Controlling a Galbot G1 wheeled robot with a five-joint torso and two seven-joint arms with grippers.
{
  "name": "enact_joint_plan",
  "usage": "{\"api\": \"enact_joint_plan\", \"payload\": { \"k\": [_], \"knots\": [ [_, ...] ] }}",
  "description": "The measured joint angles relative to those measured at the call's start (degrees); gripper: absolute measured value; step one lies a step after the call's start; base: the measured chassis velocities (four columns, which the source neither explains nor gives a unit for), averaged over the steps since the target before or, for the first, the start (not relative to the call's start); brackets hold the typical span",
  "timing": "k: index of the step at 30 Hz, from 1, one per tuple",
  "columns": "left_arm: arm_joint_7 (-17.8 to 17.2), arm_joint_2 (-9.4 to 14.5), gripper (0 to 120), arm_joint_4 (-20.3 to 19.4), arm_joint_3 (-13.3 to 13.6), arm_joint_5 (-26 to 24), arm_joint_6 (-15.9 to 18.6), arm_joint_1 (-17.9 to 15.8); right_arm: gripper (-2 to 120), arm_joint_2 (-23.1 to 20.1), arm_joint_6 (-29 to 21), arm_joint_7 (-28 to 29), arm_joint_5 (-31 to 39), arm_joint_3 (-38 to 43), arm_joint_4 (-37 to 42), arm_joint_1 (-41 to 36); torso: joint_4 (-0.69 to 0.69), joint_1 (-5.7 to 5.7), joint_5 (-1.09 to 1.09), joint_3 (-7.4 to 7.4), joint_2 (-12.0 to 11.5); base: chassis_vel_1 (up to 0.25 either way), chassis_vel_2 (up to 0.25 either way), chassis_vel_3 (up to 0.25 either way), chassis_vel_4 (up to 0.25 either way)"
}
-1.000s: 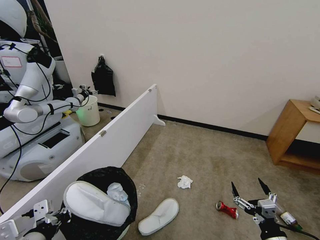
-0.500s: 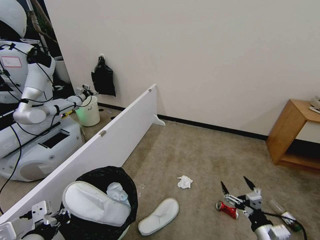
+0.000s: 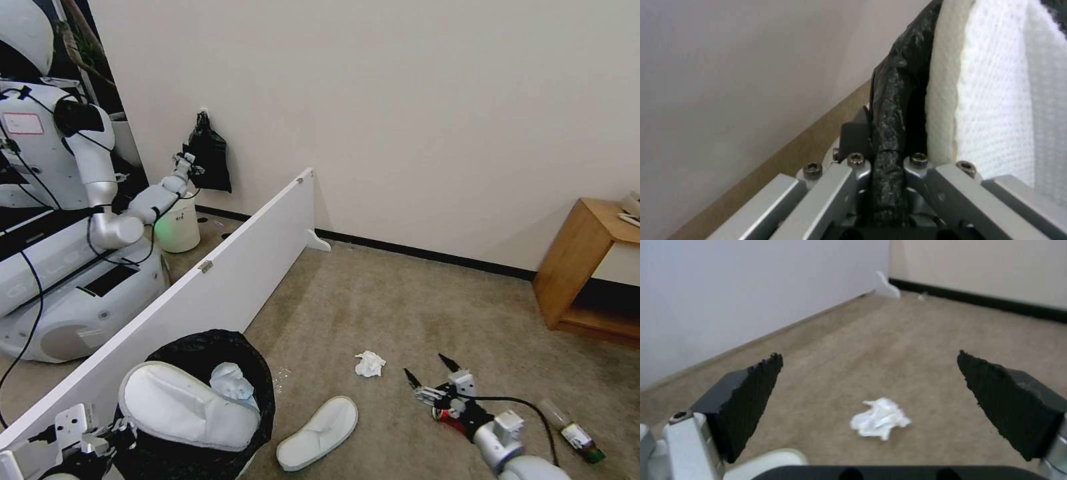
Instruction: Pick up the trash bin, then pick up the garbage from the floor and place it into the trash bin.
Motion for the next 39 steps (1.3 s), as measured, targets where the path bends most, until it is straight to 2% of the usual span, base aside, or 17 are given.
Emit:
{"api": "enact_joint_plan", "payload": {
  "k": [6,14,16,20,22,31,39],
  "knots": [
    [-0.08,-0.59,2,-0.03,-0.06,0.38,0.0,1.09,100,1.9,-2.07,2.14,4.29,-5.83,-4.05,4.36,0.01,0.0,0.0,0.0,0.0,0.0,0.0,0.0,0.0],
    [-0.09,-0.69,2,-0.03,-0.48,0.43,0.0,1.64,100,1.61,-5.52,5.3,9.55,-10.79,-5.65,7.18,0.0,0.0,0.0,0.0,0.0,0.0,0.0,0.0,0.0],
    [-0.09,-0.9,2,-0.04,-0.52,0.44,0.0,1.89,100,1.3,-8.15,7.58,13.58,-13.65,-6.41,8.77,0.0,0.0,0.0,0.0,0.0,0.0,0.0,0.0,0.0],
    [-0.11,-1.12,2,-0.03,-0.52,0.65,0.0,2.04,100,1.32,-10.64,9.39,16.36,-15.85,-6.79,9.68,0.0,0.0,-0.01,0.0,0.0,0.0,0.0,0.0,0.0],
    [-0.13,-1.35,2,-0.03,-0.52,0.91,0.0,2.14,100,2.77,-12.7,11.36,17.9,-18.16,-7.77,10.22,0.0,0.0,0.0,0.0,0.0,0.0,0.0,0.0,0.0],
    [-0.27,-1.4,2,-0.03,-0.54,1.12,0.0,2.27,100,6.5,-14.67,14.4,23.04,-21.38,-10.07,11.0,0.0,0.0,-0.01,0.0,0.0,0.0,0.0,0.0,0.0],
    [-0.39,-1.44,2,-0.01,-0.36,1.14,0.0,1.94,100,8.6,-17.43,17.97,33.25,-23.3,-11.39,12.54,0.01,0.0,0.0,0.0,0.0,0.0,0.0,0.0,0.0]
  ]
}}
